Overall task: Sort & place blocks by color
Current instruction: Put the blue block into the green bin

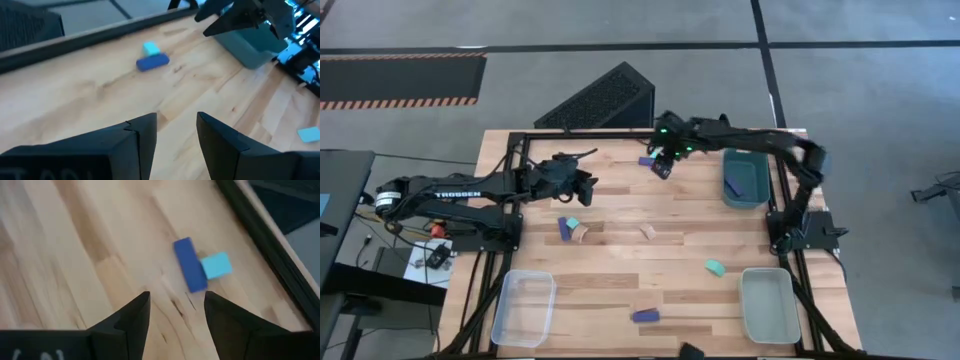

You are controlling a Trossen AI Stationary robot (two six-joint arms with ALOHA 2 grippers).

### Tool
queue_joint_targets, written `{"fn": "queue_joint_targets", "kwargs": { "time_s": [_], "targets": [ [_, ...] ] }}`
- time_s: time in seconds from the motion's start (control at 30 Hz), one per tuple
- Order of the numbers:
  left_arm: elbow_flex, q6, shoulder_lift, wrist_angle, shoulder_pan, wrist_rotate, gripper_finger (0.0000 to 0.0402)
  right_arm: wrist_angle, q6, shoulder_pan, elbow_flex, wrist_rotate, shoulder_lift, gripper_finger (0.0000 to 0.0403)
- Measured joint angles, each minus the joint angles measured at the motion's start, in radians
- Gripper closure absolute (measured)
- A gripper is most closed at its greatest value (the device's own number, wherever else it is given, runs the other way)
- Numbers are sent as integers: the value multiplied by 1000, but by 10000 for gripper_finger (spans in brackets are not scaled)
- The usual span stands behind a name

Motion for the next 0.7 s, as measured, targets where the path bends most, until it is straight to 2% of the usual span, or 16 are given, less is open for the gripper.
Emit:
{"fn": "queue_joint_targets", "kwargs": {
  "time_s": [0.13, 0.23, 0.43, 0.7],
  "targets": [
    [0, -83, 0, -79, -23, 8, 274, -136, -153, 0, 161, -8, 141, 211],
    [0, -140, 0, -149, -49, 9, 274, -193, -210, -4, 219, -8, 218, 229],
    [0, -244, 0, -250, -124, -34, 274, -191, -224, -31, 234, -10, 291, 289],
    [0, -280, 0, -254, -186, -114, 274, -168, -231, -99, 234, -13, 317, 394]
  ]
}}
